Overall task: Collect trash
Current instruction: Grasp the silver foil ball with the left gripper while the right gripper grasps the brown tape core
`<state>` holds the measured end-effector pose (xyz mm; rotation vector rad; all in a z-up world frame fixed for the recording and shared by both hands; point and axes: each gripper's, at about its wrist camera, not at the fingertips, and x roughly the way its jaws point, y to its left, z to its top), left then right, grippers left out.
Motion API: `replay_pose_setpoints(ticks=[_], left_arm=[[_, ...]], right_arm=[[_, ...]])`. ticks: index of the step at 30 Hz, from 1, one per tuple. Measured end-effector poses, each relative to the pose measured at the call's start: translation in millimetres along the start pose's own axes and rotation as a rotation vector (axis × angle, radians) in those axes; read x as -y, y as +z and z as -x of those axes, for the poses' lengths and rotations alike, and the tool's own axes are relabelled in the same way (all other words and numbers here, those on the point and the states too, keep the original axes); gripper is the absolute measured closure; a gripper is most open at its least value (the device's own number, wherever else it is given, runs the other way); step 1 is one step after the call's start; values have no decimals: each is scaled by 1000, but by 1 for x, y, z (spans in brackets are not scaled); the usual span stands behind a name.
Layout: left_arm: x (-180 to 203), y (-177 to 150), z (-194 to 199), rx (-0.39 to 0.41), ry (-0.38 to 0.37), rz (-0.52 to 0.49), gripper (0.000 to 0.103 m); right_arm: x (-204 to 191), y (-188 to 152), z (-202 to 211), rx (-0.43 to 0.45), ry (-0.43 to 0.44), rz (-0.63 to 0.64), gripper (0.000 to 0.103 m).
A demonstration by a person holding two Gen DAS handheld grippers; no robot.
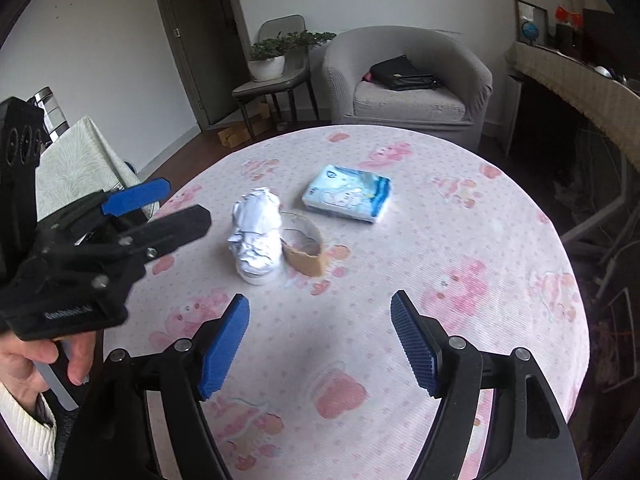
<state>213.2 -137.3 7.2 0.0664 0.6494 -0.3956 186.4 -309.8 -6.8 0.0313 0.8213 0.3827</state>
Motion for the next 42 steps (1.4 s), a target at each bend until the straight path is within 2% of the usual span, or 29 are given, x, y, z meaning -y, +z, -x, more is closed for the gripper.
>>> replay_pose_setpoints(ticks=[7, 12, 17, 22, 35, 39, 42], left_arm=[[12, -1, -24, -35, -12, 8, 20], [5, -1, -35, -62, 2, 60, 22], [4, -3, -44, -92, -20, 90, 37], [6, -3, -41, -82, -14, 82, 52], [-11, -1, -19, -52, -42, 108, 53], [-19, -2, -11, -46, -18, 105, 53], [-30, -3, -3, -37, -8, 120, 53]], right_arm=[[15, -5, 6, -9, -4, -18, 28], [28, -8, 11, -10, -16, -25, 28], [36, -10, 14, -3, -16, -29, 27], [38, -8, 9, -2, -9, -27, 26], [16, 4, -21, -34, -9, 40, 26], [5, 10, -29, -38, -6, 70, 26], [-3, 12, -39, -56, -15, 96, 33]])
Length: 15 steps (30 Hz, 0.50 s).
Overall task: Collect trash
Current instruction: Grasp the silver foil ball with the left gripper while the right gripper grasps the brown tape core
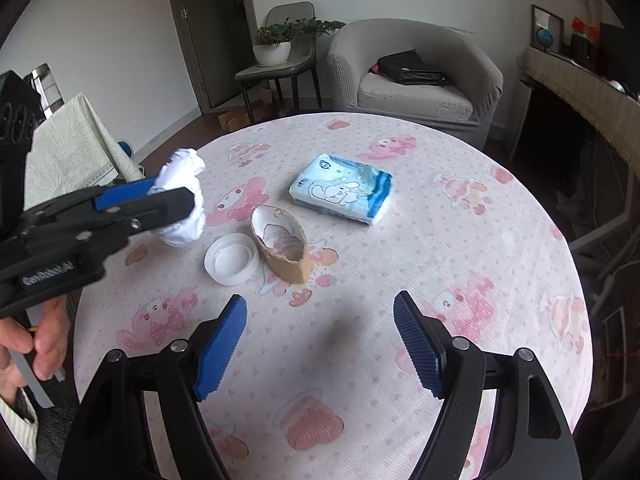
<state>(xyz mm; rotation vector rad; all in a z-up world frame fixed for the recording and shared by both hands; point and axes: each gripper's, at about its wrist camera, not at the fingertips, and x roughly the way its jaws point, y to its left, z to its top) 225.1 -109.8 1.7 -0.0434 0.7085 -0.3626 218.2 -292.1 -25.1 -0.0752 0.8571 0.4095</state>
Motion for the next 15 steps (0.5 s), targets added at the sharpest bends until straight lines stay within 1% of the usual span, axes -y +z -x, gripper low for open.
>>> replay_pose_setpoints(ticks=[3, 5, 9, 15], left_arm=[[-10, 0, 9, 10, 9, 9, 53], [-16, 0, 14, 12, 20, 13, 52], [-27, -1, 22, 14, 33, 29, 52], [-36, -5, 30, -2, 59, 19, 52]], right_arm=[[-5, 1, -11, -22, -24, 22, 38], [-9, 4, -14, -20, -30, 37, 39], [-12, 10, -25, -35, -50, 58, 45], [-13, 19, -35, -37, -48, 62, 49]])
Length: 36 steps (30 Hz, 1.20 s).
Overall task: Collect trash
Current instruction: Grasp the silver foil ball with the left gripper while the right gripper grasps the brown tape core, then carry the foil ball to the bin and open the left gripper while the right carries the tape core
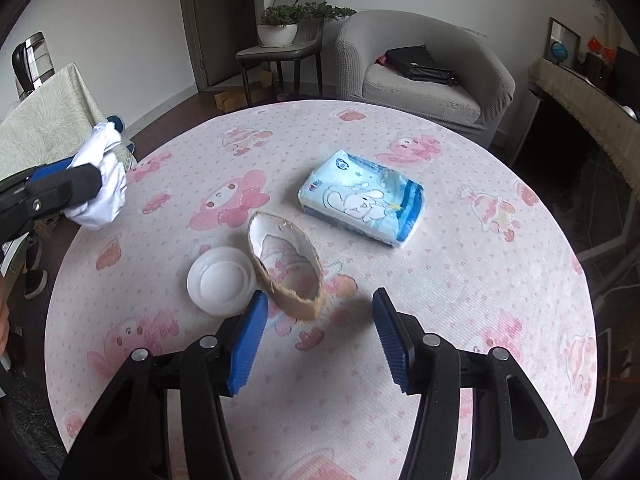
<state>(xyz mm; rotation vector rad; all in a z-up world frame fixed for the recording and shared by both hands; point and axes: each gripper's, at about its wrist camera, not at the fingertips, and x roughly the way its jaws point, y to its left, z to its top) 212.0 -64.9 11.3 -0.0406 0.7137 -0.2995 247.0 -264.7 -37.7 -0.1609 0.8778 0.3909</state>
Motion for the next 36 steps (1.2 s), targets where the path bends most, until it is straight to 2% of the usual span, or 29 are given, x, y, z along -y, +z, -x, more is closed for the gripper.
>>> replay_pose_setpoints(ticks=[15, 21, 36], left_arm=[[-34, -4, 24, 10, 65, 15, 52], [-51, -9, 34, 9, 104, 21, 52], [-110, -36, 56, -29, 221, 82, 52]], right_arm=[[-21, 18, -10, -19, 9, 6, 71], [-26, 30, 4, 32, 21, -24, 71], [-95, 64, 12, 86, 126, 36, 71]])
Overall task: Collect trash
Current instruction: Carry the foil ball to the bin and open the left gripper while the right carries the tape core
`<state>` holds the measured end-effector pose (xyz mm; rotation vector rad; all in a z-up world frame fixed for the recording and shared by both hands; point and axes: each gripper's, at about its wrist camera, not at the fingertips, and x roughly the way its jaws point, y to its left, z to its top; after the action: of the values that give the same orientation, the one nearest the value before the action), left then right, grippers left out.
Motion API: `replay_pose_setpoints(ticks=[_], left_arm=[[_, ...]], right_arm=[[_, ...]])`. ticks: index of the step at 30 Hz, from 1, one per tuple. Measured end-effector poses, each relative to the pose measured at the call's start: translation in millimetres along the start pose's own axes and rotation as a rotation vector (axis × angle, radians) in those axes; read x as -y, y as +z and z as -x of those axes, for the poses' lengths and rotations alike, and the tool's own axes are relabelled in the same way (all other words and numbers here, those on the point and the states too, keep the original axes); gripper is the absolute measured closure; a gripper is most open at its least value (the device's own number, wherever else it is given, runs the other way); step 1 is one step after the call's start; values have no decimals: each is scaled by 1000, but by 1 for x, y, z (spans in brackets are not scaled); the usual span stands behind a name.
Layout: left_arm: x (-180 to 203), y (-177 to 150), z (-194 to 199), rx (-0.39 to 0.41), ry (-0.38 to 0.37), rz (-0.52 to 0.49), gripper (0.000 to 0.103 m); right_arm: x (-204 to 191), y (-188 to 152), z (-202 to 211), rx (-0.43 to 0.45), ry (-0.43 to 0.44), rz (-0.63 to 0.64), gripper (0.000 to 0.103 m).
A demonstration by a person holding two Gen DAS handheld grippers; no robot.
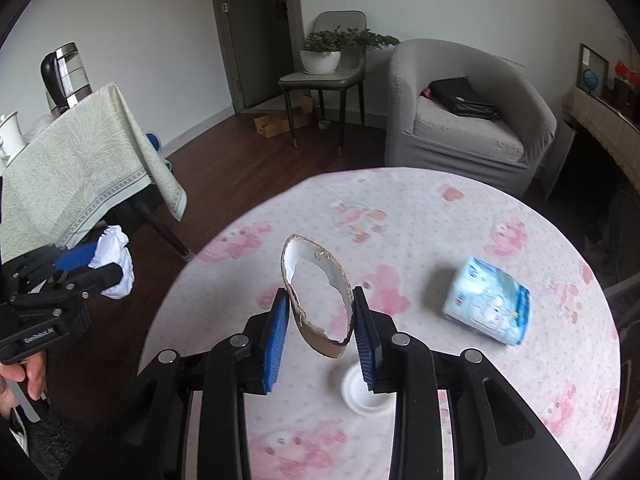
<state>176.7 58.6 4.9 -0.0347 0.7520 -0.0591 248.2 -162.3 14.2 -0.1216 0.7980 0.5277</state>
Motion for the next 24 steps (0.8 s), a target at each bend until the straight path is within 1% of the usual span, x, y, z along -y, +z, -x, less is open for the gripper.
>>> replay_pose_setpoints(ticks=[2, 5, 8, 15, 20, 24], left_arm=[[-10, -4, -4, -27, 27, 13, 52], [-28, -12, -9, -44, 42, 39, 52], [-45, -25, -20, -87, 67, 57, 52], [-76, -49, -38, -164, 98, 84, 52], [-91, -66, -52, -235, 119, 72, 52], [-107, -84, -69, -332, 120, 78, 52]], right_arm=[[-10, 4, -1, 4, 16, 10, 71], [-24, 10, -4, 12, 38, 26, 71], [-40, 15, -6, 18, 60, 42, 71], [-75, 22, -19, 10, 112, 83, 71], [-100, 25, -35, -16, 139, 114, 71], [-119, 26, -47, -35, 155, 136, 71]])
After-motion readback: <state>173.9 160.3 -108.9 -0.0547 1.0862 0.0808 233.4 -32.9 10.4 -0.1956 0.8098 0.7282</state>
